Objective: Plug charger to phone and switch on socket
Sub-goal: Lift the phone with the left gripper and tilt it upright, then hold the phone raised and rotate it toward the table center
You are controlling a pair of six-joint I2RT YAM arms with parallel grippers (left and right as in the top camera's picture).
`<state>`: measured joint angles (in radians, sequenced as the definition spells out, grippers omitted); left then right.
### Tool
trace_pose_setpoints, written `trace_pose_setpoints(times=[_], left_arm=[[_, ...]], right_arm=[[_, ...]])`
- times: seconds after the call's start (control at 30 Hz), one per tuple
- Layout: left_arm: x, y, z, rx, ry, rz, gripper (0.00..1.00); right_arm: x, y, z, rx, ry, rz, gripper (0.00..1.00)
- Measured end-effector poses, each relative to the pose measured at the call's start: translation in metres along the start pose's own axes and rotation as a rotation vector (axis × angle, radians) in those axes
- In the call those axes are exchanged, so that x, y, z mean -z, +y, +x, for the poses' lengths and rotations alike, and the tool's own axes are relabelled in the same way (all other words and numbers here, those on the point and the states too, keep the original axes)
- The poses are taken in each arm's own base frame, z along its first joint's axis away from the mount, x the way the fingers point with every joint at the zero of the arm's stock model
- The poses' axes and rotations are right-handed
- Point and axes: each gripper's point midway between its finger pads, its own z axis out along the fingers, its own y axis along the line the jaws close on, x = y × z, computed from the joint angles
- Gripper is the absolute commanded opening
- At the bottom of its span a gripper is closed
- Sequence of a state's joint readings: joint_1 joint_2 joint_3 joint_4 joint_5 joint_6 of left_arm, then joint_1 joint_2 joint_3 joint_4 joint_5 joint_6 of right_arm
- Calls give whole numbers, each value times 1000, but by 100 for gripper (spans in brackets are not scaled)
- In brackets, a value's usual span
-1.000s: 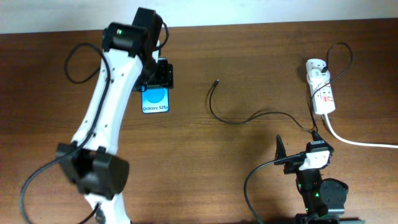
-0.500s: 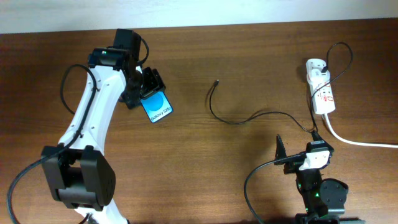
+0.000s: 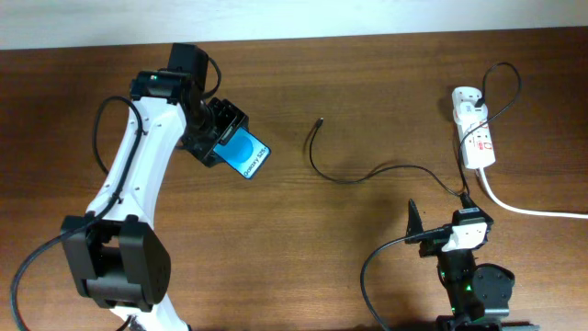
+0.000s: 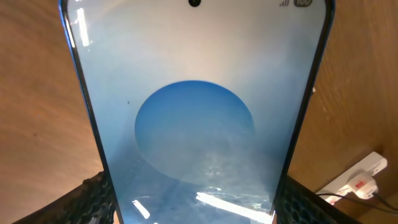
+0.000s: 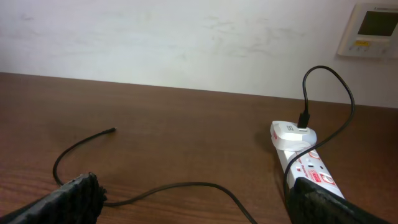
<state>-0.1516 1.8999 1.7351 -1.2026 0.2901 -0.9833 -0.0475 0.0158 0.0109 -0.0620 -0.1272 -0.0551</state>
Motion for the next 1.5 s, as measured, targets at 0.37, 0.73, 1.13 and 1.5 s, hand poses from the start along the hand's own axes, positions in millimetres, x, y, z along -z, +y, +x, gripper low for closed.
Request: trace_pose_setpoints(times=[0.37, 0.73, 1.13, 1.5], left_arm=[[0, 10, 9, 67, 38, -40, 0], [0, 10, 9, 105, 37, -40, 0], [0, 11, 11, 159, 43, -45, 0], [12, -17, 51, 212, 325, 112, 0]], right_arm=[[0, 0, 0, 0, 0, 0, 98], [0, 0, 0, 0, 0, 0, 98], [0, 0, 0, 0, 0, 0, 98], [0, 0, 0, -3, 0, 0, 98]])
